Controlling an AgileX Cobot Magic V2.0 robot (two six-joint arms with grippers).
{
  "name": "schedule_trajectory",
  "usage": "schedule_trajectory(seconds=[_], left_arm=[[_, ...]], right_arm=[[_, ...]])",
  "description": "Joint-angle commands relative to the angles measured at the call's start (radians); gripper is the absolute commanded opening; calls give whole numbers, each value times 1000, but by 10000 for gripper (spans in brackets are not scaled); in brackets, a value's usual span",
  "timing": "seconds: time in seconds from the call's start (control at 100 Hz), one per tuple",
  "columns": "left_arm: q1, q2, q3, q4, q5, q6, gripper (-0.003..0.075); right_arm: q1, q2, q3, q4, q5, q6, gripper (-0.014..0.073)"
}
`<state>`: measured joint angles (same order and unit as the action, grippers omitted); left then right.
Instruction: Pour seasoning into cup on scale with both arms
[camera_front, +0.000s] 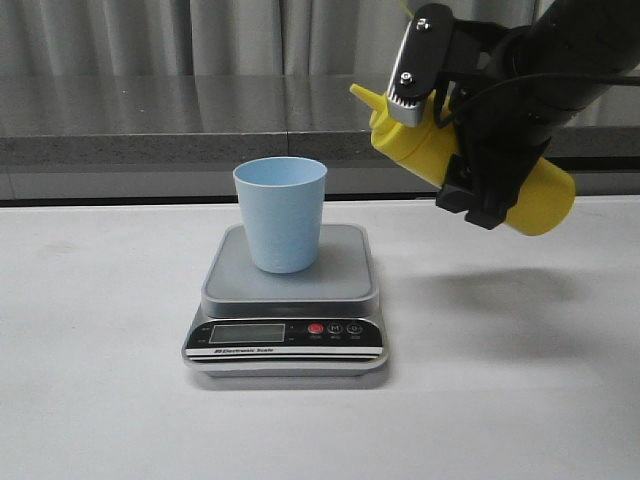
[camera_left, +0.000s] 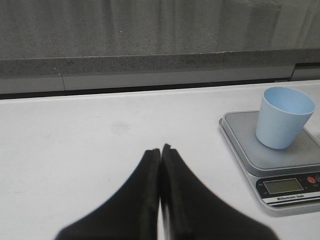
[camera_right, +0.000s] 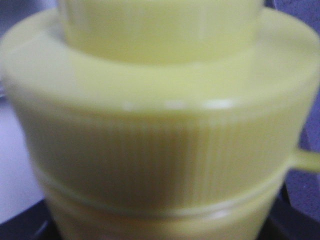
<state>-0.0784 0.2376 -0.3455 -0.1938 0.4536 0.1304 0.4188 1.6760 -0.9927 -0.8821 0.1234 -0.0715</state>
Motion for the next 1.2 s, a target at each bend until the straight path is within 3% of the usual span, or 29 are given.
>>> schedule_trajectory(seconds=[0.0,0.32,0.68,0.94,1.19], left_arm=[[-1,9,-25,-17,-73,-10,-20],[-1,9,-25,-17,-73,-10,-20],[-1,9,-25,-17,-73,-10,-20],[-1,9,-25,-17,-73,-10,-20],[-1,9,-25,-17,-73,-10,-20]], right_arm=[[0,-51,-35,-112,-7,35,-60],[37,-48,-93,-480,86,215,-60],[77,-47,-122,-781,135,227,-60],[120,-9,-122,-914,223,227,-60],[151,30,-124,-916,322,220,-60]])
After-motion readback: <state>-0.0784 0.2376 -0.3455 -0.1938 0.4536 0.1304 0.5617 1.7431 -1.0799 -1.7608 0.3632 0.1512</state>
